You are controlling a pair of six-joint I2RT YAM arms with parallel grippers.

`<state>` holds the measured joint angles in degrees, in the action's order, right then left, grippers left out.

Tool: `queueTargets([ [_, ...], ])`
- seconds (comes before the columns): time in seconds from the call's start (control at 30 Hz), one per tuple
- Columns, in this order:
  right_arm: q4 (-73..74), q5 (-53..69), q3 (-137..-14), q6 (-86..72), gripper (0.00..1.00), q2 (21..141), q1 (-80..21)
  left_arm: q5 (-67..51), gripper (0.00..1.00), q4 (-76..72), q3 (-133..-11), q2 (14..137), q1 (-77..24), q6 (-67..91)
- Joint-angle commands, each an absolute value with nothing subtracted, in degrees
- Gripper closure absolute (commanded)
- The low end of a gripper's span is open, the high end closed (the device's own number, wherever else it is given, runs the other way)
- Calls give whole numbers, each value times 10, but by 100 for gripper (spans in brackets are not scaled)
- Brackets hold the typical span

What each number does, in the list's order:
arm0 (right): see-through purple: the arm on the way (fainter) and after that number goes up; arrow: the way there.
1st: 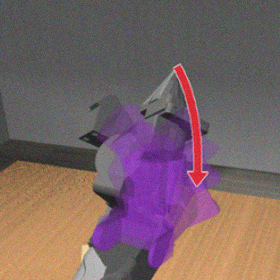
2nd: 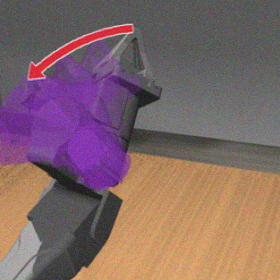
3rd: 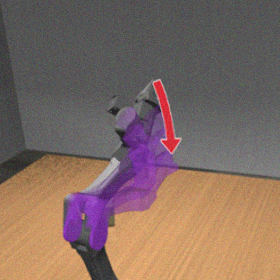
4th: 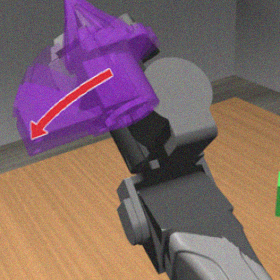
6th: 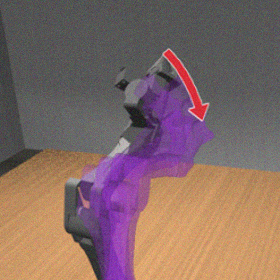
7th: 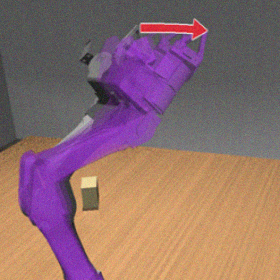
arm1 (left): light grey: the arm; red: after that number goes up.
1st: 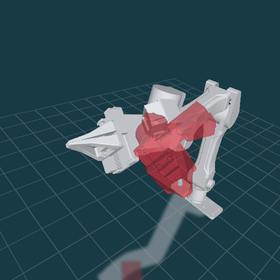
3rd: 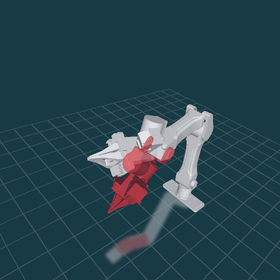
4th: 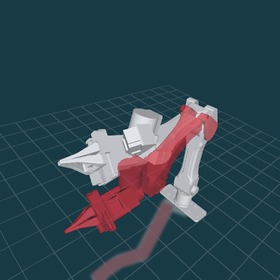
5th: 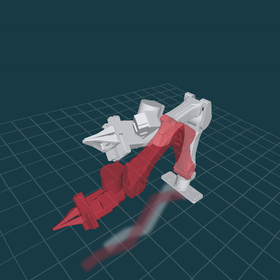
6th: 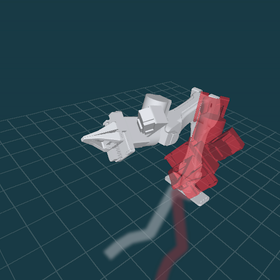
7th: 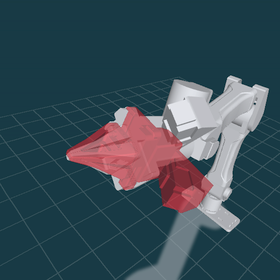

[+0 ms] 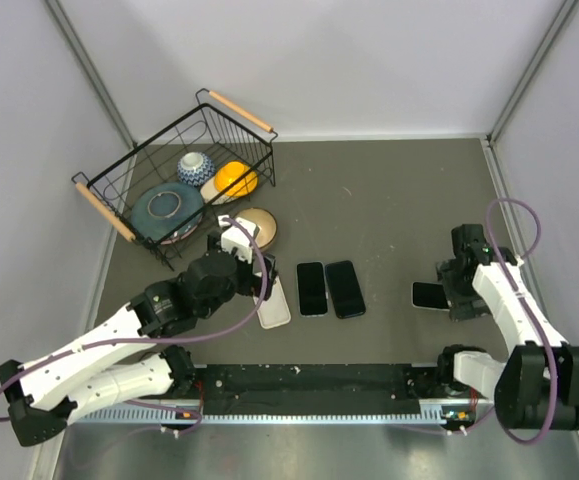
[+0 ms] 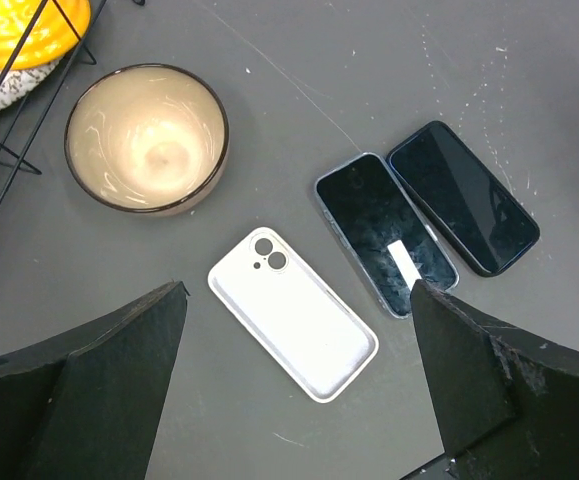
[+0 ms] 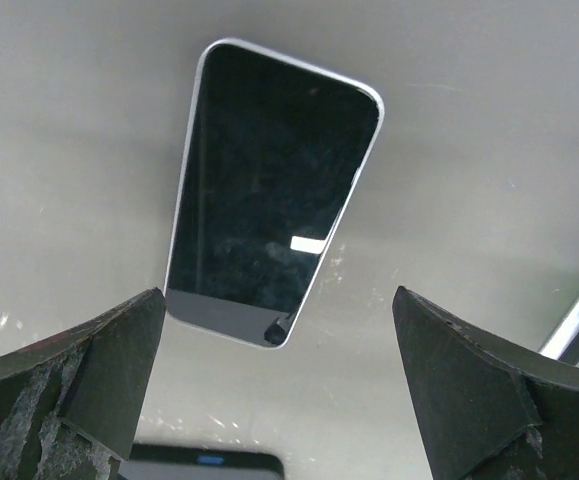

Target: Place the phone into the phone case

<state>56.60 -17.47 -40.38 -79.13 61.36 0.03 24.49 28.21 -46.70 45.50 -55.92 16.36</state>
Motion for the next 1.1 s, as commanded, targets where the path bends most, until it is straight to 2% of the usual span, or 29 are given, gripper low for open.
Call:
queueTargets([
  [0.0, 562, -153, -415, -819, 4, 654, 43, 251, 1, 283, -468, 438, -557, 198],
  [0.63, 504, -128, -457, -811, 4, 808, 75, 266, 2, 284, -432, 381, -557, 198],
  [1.07, 486, -142, -454, -820, 6, 831, 77, 264, 3, 280, -430, 381, -557, 193],
])
